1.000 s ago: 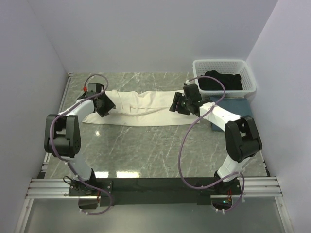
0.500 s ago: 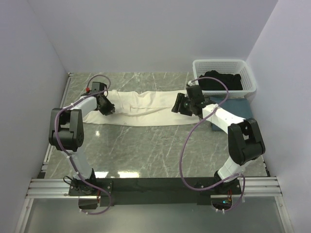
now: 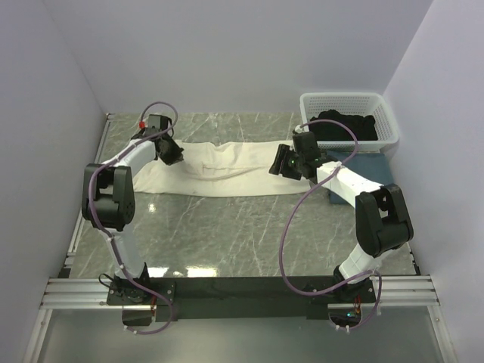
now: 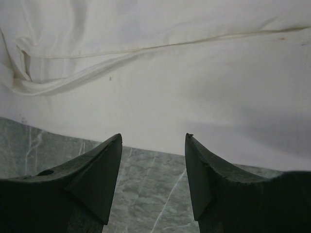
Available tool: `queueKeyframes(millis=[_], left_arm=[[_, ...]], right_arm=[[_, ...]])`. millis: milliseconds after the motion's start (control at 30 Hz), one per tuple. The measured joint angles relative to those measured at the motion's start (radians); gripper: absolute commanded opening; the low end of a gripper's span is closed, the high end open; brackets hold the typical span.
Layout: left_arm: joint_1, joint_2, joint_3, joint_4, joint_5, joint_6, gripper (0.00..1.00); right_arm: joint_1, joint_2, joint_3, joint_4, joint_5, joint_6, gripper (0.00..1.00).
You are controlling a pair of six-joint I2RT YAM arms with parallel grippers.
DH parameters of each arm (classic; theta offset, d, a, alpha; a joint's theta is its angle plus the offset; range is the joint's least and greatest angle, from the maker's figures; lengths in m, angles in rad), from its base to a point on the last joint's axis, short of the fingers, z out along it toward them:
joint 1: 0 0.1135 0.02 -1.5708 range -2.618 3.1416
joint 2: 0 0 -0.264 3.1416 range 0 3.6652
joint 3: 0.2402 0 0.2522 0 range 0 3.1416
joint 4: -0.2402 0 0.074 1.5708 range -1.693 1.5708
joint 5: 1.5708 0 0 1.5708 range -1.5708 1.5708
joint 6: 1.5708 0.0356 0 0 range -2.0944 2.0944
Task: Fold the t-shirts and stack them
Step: Fold the tshirt
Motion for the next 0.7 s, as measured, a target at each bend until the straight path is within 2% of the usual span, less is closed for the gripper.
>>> queueKeyframes(millis=[500, 700], left_arm=[[-0.003, 0.1, 0.14, 0.001, -0.045, -0.057, 0.02], [-0.003, 0.133, 0.158, 0.002, -0.038, -0.062, 0.06]], right_arm=[[0.0, 0.0, -0.004, 0.002, -0.006, 0.0, 0.61], [-0.003, 0.0, -0.04, -0.002, -0.006, 0.001, 0.61]])
